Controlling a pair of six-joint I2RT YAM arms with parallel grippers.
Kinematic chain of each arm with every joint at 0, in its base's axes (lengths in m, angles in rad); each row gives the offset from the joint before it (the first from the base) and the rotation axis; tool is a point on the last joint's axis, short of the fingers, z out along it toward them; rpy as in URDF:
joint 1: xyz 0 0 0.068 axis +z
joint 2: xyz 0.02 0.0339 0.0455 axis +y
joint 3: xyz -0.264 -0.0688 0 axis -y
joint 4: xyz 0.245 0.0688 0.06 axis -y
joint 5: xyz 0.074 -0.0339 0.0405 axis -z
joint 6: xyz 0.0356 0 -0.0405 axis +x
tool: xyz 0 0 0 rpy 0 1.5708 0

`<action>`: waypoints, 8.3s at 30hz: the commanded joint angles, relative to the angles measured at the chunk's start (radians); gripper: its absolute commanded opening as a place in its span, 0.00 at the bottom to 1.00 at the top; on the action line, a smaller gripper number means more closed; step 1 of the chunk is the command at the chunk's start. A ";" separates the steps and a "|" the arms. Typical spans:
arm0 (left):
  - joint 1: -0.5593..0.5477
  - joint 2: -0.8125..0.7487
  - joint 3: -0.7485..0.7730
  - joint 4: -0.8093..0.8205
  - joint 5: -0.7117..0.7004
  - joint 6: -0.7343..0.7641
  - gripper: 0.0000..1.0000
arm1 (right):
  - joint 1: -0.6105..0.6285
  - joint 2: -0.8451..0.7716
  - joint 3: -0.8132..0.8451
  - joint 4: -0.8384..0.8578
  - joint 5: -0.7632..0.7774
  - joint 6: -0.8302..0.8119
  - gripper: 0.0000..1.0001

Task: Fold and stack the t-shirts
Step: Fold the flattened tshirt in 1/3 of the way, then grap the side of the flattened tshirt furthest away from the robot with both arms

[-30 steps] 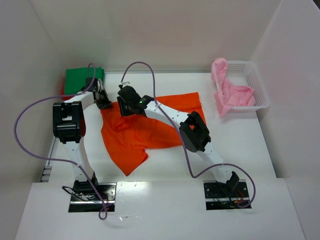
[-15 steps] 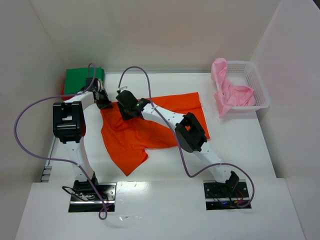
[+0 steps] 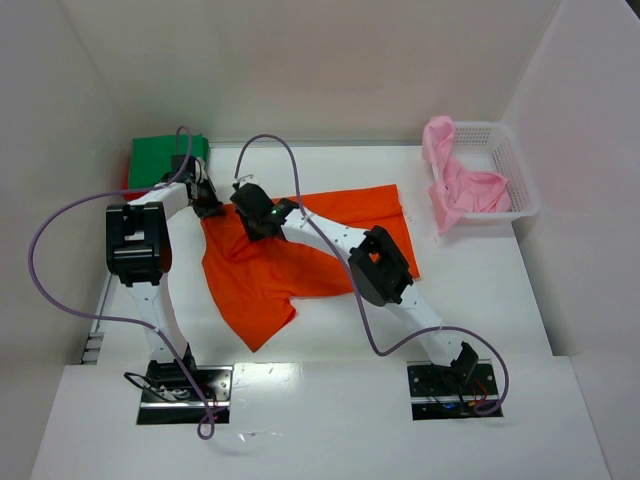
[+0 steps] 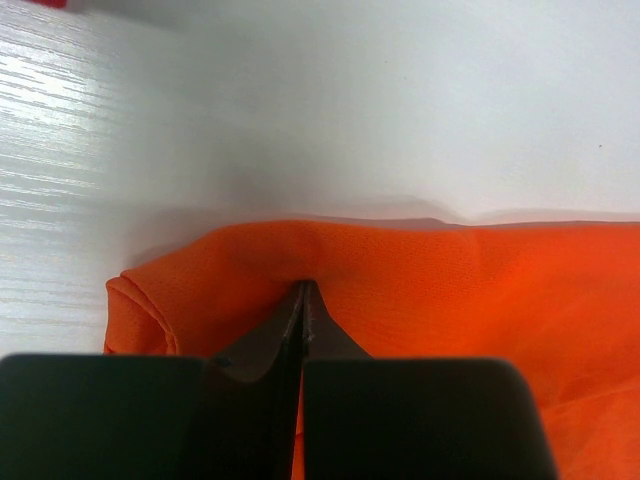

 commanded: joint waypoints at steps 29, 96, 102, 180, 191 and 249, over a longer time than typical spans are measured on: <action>0.001 0.063 0.069 -0.037 -0.054 0.028 0.00 | 0.065 -0.209 -0.393 0.106 -0.092 0.082 0.00; -0.067 0.060 0.102 -0.137 -0.297 -0.029 0.00 | -0.667 -0.118 -0.313 0.025 0.032 0.091 0.00; -0.087 0.141 0.202 -0.158 -0.284 0.002 0.00 | -0.689 -0.171 -0.361 0.035 0.068 0.082 0.00; -0.125 -0.870 -0.655 -0.158 -0.097 -0.230 0.99 | -0.647 -1.099 -1.386 0.014 -0.170 0.401 0.12; -0.125 -0.879 -0.637 -0.158 -0.077 -0.221 0.99 | -0.603 -1.179 -1.442 -0.070 -0.182 0.590 0.49; -0.125 -1.026 -0.770 -0.232 -0.002 -0.337 0.94 | -0.592 -1.038 -1.473 0.002 0.055 0.680 0.22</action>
